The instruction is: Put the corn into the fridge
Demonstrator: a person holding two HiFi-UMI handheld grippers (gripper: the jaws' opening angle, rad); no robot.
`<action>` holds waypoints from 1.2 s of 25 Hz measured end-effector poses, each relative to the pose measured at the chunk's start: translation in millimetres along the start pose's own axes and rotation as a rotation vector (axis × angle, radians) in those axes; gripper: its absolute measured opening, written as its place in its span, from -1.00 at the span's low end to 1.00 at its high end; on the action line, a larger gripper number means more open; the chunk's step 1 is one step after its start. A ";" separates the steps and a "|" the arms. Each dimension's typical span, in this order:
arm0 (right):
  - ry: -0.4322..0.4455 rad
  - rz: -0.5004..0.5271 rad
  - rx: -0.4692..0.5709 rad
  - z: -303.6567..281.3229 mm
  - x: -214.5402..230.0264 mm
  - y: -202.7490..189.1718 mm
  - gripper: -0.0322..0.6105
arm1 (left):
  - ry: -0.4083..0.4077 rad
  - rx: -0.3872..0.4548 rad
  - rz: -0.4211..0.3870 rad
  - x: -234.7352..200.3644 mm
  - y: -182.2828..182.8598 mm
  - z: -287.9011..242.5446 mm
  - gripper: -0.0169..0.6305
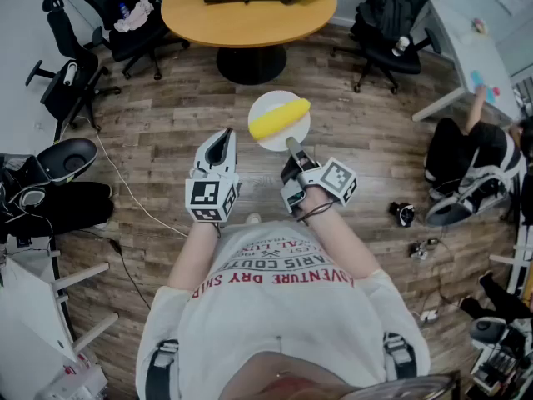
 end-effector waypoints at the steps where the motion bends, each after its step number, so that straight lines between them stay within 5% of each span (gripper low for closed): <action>1: 0.003 0.000 0.000 -0.3 -1.6 0.0 -0.79 | -0.007 0.009 0.001 1.7 2.3 0.8 -0.86; 15: -0.008 0.013 0.008 -1.5 -8.4 -1.1 -0.79 | -0.038 0.024 -0.024 4.6 5.9 2.3 -0.86; 30: -0.006 -0.058 0.058 -39.7 -10.3 -25.2 -0.79 | -0.047 0.093 -0.068 -50.5 23.3 9.5 -0.86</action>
Point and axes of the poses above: the fingertips, and each gripper's own axes: z backward along the fingers, x to its right, y out of its top, the point moved 4 cm from there along z, backward along the fingers, and after that the axes turned 6 degrees about z, right-handed, at the moved point
